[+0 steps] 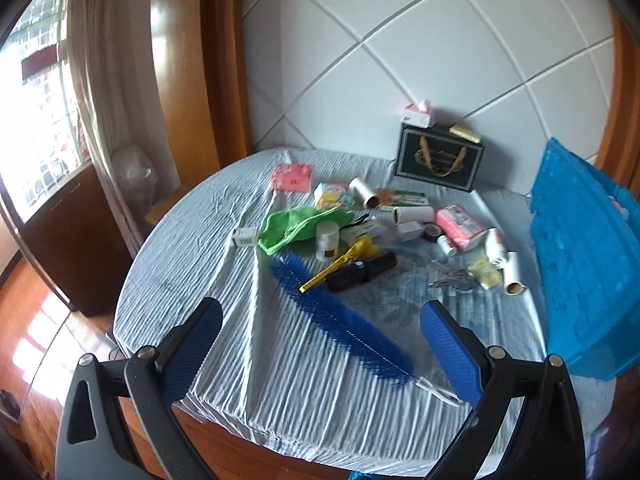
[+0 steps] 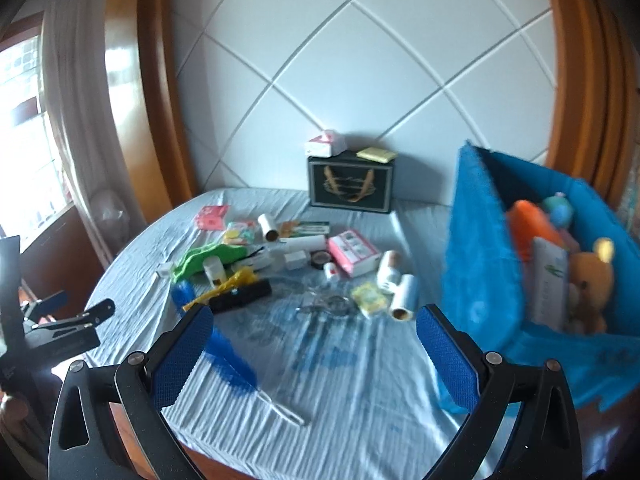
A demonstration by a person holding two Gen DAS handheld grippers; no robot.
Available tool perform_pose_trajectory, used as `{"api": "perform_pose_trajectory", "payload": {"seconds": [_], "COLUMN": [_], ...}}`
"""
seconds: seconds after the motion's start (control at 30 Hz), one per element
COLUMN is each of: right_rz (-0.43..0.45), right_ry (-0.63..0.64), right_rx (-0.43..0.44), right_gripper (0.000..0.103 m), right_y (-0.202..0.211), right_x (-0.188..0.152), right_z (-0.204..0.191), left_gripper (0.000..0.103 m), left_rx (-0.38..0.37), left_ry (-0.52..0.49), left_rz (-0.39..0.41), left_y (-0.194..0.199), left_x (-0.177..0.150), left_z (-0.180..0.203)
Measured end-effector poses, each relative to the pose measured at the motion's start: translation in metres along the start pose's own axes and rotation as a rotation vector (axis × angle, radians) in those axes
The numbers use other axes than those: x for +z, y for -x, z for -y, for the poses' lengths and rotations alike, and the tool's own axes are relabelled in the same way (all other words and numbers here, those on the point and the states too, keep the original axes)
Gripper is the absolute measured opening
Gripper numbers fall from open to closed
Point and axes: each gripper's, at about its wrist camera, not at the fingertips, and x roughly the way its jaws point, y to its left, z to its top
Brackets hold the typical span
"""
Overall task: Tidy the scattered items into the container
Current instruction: 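Move the left tool toward the blue bristle brush while the right tool approaches the silver metal clip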
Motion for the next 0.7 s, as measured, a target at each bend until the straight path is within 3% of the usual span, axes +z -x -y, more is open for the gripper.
{"api": "perform_pose_trajectory", "payload": {"seconds": [0.2,0.4,0.53,0.7], "right_rz": [-0.187,-0.386,-0.486,-0.522], "right_ry": [-0.009,0.051,0.072,0.062], "right_rx": [0.088,0.113,0.108,0.047], "right_gripper": [0.103,0.103,0.103,0.103], "right_y": [-0.121,-0.220,-0.258,-0.271], "right_x": [-0.001,-0.035,-0.059,-0.075], "right_z": [0.003,-0.007,-0.014,-0.012], "left_gripper": [0.101,0.101,0.101,0.101], "left_rx": [0.050,0.056,0.024,-0.015], "left_ry": [0.037,0.090,0.137,0.080], "left_rz": [-0.190,-0.332,-0.427,-0.555], "left_y": [-0.095,-0.170,-0.215,-0.267], "left_x": [0.005,-0.009,-0.023,-0.048], "left_z": [-0.007,0.001,0.013,0.035]}}
